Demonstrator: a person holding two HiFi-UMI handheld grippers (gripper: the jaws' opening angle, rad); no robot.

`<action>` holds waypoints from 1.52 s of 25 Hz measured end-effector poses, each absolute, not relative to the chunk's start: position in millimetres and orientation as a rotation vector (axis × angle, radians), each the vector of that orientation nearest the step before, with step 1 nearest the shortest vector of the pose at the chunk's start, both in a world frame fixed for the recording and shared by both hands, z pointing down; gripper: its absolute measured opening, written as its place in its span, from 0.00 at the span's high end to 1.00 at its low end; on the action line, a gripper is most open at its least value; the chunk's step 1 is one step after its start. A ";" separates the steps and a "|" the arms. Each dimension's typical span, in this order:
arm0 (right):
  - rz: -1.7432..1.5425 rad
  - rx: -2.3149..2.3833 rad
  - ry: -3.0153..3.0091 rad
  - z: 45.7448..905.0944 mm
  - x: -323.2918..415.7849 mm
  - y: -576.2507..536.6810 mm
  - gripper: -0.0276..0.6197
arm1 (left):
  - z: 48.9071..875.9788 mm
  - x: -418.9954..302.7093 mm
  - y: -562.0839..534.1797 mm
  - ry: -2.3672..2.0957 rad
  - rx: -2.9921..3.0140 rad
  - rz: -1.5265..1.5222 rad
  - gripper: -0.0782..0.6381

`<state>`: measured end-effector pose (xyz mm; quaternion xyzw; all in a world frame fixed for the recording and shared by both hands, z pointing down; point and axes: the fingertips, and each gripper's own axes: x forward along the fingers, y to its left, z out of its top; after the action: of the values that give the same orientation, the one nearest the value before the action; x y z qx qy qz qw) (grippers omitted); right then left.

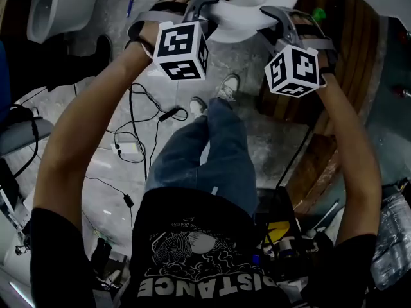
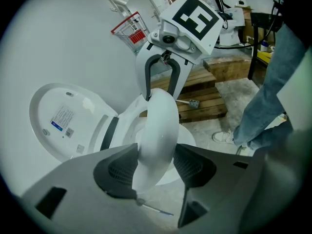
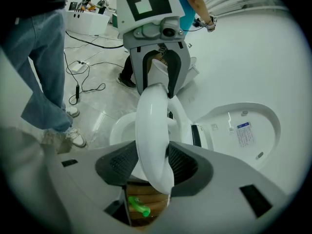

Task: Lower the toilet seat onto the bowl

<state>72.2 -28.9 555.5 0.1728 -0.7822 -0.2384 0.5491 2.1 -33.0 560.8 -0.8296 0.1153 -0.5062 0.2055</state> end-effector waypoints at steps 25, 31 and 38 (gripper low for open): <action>-0.630 0.381 -1.790 665.4 66.3 -12.9 0.59 | 668.9 -2.0 -14.6 0.301 -2.185 -1.374 0.54; -0.610 0.322 -1.763 690.7 68.0 -7.8 0.58 | 694.0 -3.4 -9.2 0.252 -2.163 -1.406 0.54; -0.546 0.221 -1.767 713.0 70.1 -6.0 0.58 | 718.7 -4.7 -9.7 0.193 -2.185 -1.462 0.54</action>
<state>70.1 -6.0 713.0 0.0950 -0.7613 -0.2352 0.5967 -4.7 -9.7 718.7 -0.8026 0.0707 -0.5370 0.2500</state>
